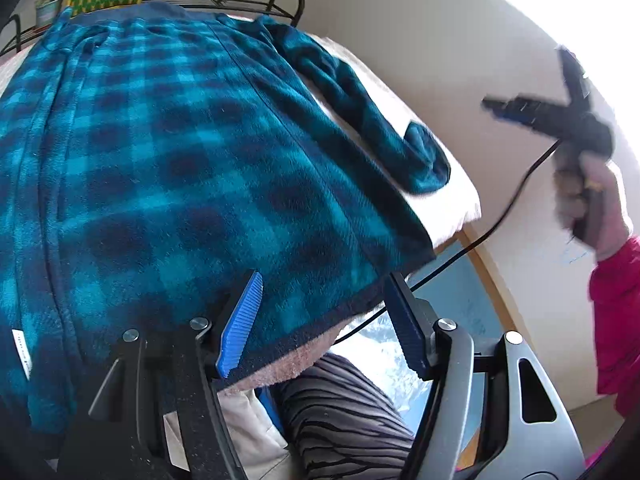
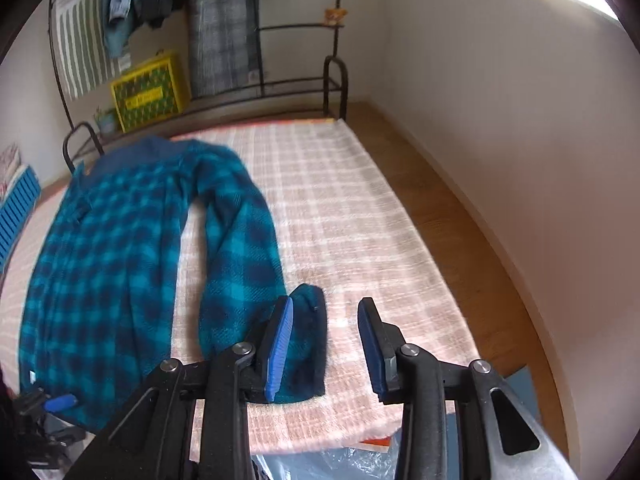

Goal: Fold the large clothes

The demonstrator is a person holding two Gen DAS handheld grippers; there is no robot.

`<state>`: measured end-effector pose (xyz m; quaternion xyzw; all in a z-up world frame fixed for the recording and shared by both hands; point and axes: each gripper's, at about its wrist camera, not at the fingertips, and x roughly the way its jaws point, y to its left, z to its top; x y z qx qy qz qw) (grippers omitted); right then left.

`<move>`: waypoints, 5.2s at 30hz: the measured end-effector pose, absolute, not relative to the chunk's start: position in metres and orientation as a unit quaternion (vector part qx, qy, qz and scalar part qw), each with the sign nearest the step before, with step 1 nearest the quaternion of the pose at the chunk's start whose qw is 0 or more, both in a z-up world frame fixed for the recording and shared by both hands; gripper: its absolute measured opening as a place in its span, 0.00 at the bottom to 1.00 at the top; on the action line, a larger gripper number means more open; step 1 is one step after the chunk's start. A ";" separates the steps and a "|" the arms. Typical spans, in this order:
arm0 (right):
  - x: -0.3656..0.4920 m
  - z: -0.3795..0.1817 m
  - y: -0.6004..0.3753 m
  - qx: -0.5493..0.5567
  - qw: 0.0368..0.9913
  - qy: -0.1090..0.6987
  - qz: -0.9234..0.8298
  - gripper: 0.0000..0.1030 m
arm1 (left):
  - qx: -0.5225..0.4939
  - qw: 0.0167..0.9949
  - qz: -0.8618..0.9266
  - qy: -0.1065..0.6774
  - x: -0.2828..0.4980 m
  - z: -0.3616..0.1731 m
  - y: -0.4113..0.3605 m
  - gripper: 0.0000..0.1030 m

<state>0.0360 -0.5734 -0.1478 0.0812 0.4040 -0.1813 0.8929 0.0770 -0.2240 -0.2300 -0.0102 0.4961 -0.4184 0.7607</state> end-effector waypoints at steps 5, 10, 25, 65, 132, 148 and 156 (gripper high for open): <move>0.072 -0.140 -0.575 0.163 0.910 0.380 -0.031 0.37 | 0.030 0.762 -0.426 0.488 0.067 -0.234 -0.238 0.55; 0.164 -0.199 -0.560 0.231 0.876 0.416 0.081 0.36 | 0.026 0.757 -0.415 0.504 0.067 -0.247 -0.237 0.52; 0.263 -0.283 -0.545 0.241 0.848 0.463 0.093 0.00 | 0.046 0.759 -0.420 0.496 0.064 -0.250 -0.234 0.51; 0.028 -0.245 -0.636 0.422 0.846 0.325 -0.024 0.03 | -0.033 0.794 -0.410 0.448 0.066 -0.177 -0.186 0.51; 0.259 -0.167 -0.533 0.162 0.908 0.383 0.049 0.02 | -0.047 0.750 -0.488 0.443 0.068 -0.163 -0.245 0.01; 0.274 -0.186 -0.456 0.163 0.880 0.418 0.153 0.33 | -0.117 0.789 -0.390 0.460 0.087 -0.165 -0.157 0.48; 0.114 -0.226 -0.477 0.200 0.856 0.457 0.135 0.46 | -0.135 0.773 -0.365 0.500 0.133 -0.200 -0.155 0.62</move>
